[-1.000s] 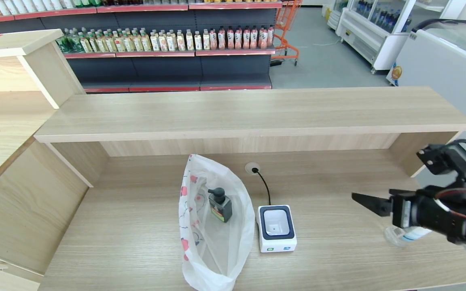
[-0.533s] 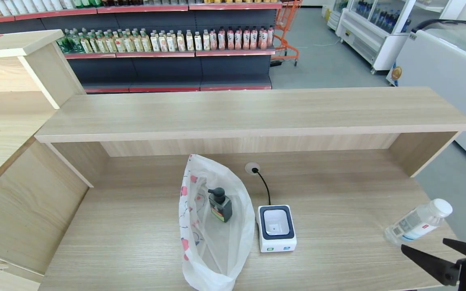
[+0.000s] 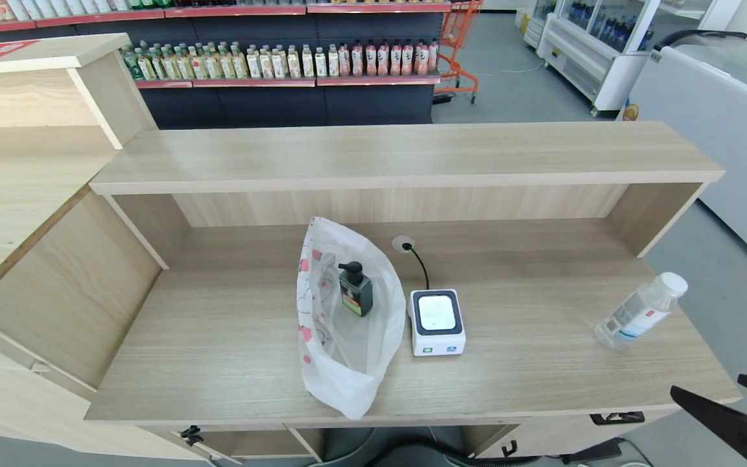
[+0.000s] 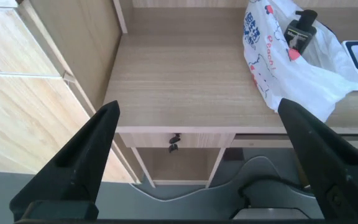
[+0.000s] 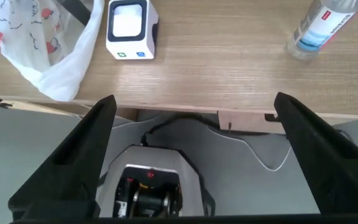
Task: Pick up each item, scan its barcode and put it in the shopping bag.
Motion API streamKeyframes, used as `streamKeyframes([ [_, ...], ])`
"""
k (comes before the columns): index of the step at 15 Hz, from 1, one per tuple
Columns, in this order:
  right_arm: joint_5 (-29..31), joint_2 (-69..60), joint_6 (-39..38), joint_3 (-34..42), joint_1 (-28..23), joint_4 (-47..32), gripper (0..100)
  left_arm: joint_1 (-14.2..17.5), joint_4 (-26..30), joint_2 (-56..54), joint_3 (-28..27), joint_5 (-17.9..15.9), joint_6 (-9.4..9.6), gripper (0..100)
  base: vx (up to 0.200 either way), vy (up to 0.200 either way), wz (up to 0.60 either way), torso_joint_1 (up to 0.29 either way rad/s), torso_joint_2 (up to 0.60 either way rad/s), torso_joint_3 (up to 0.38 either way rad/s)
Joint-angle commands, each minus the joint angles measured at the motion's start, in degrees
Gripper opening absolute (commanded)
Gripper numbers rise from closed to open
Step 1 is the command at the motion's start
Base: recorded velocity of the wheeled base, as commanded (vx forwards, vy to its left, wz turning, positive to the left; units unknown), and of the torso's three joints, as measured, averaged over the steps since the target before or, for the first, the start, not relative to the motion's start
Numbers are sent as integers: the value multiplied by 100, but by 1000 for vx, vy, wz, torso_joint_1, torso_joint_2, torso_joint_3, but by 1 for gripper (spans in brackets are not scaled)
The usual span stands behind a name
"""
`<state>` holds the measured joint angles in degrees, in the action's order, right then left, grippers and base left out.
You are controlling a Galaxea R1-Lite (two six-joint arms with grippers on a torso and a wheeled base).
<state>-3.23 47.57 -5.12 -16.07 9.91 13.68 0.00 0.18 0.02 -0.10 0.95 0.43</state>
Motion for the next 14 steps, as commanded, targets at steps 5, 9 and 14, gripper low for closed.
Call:
streamKeyframes([
  [5,7,-28,2,-72,-16,3,100,0,-1,-2,1,2,1,100,0,-120,0,10,4,0],
  [9,15,-46,2,-160,-51,-120,100,0,-1,-2,1,2,10,100,0,-200,0,2,2,4],
  [14,7,-99,-59,-388,-121,-471,100,0,-1,-2,1,2,1,100,0,-200,0,5,2,0],
])
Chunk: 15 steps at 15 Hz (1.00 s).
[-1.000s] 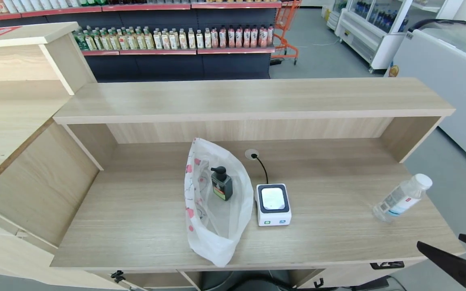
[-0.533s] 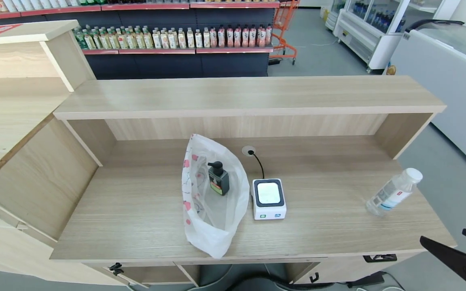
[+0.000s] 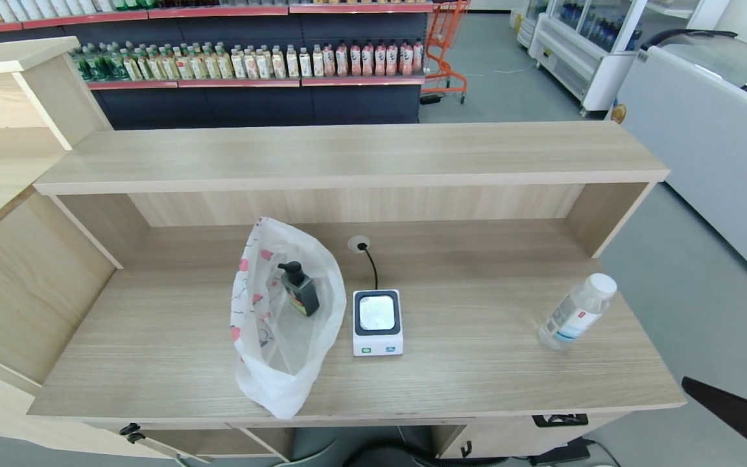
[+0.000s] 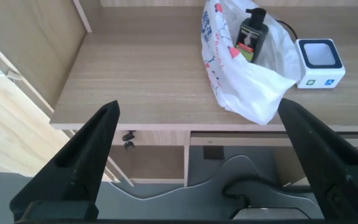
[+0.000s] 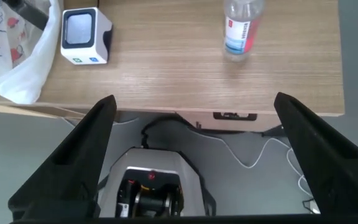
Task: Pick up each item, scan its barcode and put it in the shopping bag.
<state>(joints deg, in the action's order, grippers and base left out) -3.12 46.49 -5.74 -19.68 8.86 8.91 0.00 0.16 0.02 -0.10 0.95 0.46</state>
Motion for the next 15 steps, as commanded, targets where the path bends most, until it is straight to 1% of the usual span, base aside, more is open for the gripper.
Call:
streamKeyframes([
  [1,-4,9,-6,-28,-16,5,100,0,2,-2,1,2,-2,100,0,-200,0,2,2,2],
  [5,4,-9,-67,-1,-25,-12,100,0,2,-2,1,2,-2,100,0,-200,0,4,2,4],
  [10,66,-193,-331,-10,-25,-434,100,0,2,-2,1,2,-2,100,0,-200,0,2,3,2],
  [12,66,-158,-401,16,-25,-469,100,0,2,-2,1,2,-20,100,0,-200,0,2,2,2],
  [15,84,-106,-472,122,-25,-469,100,0,2,-2,1,2,-11,100,0,0,0,0,0,0],
])
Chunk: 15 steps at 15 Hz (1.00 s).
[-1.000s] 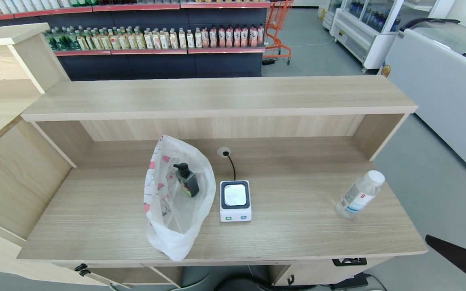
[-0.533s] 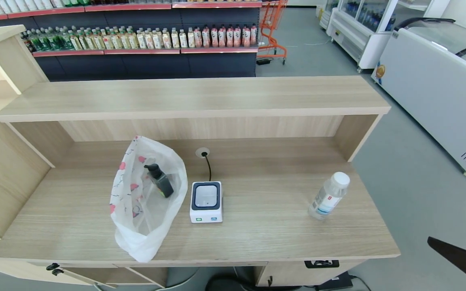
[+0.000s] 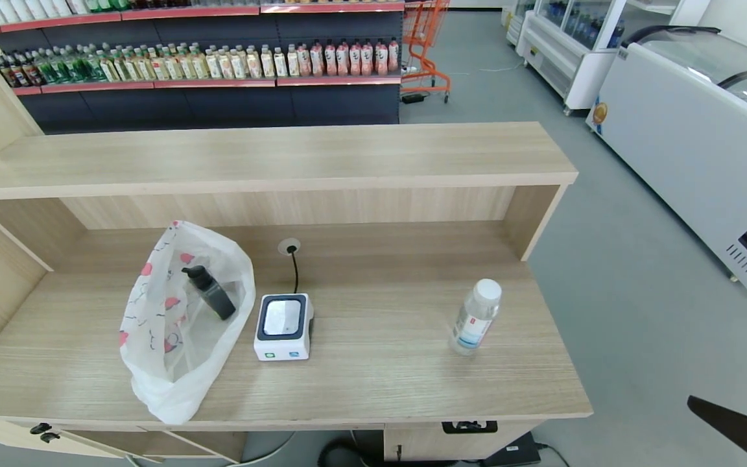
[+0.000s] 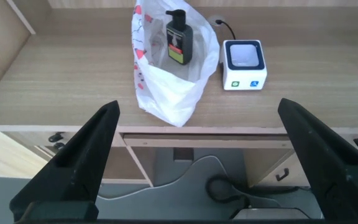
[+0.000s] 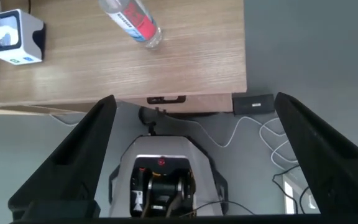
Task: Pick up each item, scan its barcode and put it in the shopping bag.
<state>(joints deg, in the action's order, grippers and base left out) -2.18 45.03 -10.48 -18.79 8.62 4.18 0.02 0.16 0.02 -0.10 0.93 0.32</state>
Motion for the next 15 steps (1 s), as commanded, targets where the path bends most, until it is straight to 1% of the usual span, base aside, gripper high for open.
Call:
streamKeyframes([
  [1,25,76,2,86,-1,4,100,-2,2,-2,1,4,-5,100,0,0,0,0,0,0],
  [3,297,551,-15,59,-1,153,100,-2,2,-2,1,4,-5,100,0,0,0,0,0,0],
  [7,684,2018,-6,217,158,1647,100,-2,2,-2,1,4,-5,100,0,0,0,0,0,0],
  [8,693,2440,11,332,263,2113,100,-2,2,-2,1,4,-5,100,0,0,0,0,0,0],
  [10,930,3337,11,455,553,3089,100,-2,2,-2,1,4,-5,100,0,0,0,0,0,0],
  [13,921,4084,11,420,940,3642,100,-2,2,-2,1,4,-5,100,0,0,0,0,0,0],
  [15,930,4532,64,376,1151,4231,100,-2,2,-2,1,4,-5,100,0,0,0,0,0,0],
])
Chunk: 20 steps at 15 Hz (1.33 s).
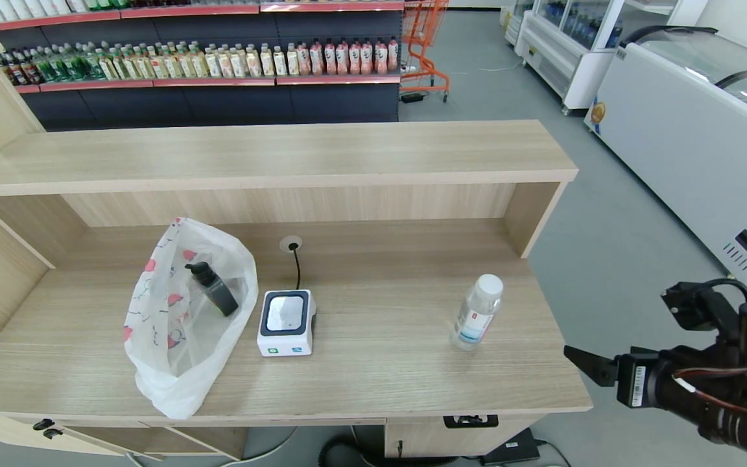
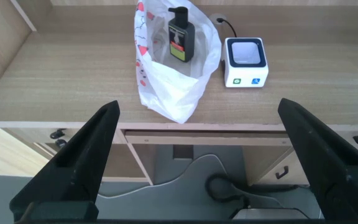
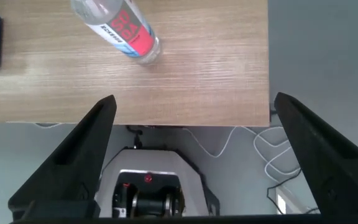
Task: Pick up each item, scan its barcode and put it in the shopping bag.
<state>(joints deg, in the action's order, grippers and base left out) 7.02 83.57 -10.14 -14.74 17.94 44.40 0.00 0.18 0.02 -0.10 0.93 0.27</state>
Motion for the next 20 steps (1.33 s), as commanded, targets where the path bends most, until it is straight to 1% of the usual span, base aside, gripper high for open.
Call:
streamKeyframes([
  [1,10,925,83,-29,289,526,100,0,-1,-2,1,4,0,100,0,0,0,0,0,0],
  [4,10,1496,144,-108,289,1220,100,0,-1,-2,1,4,0,100,0,0,0,0,0,0],
  [6,10,1698,346,-126,297,1440,100,0,-1,-2,1,4,0,100,0,0,0,0,0,0],
  [9,1,2252,390,-117,306,2275,100,0,-1,-2,1,4,0,100,0,0,0,0,0,0],
  [12,-25,2691,628,-108,332,3013,100,0,-1,-2,1,4,0,100,0,0,0,0,0,0],
  [16,-166,2946,707,-196,438,3330,100,0,-1,-2,1,4,0,100,0,0,0,0,0,0],
  [18,-201,3025,751,-284,438,3365,100,0,-1,-2,1,4,0,100,0,0,0,0,0,0],
  [20,-201,3201,786,-363,491,3593,100,0,-1,-2,1,4,0,100,0,0,0,0,0,0],
])
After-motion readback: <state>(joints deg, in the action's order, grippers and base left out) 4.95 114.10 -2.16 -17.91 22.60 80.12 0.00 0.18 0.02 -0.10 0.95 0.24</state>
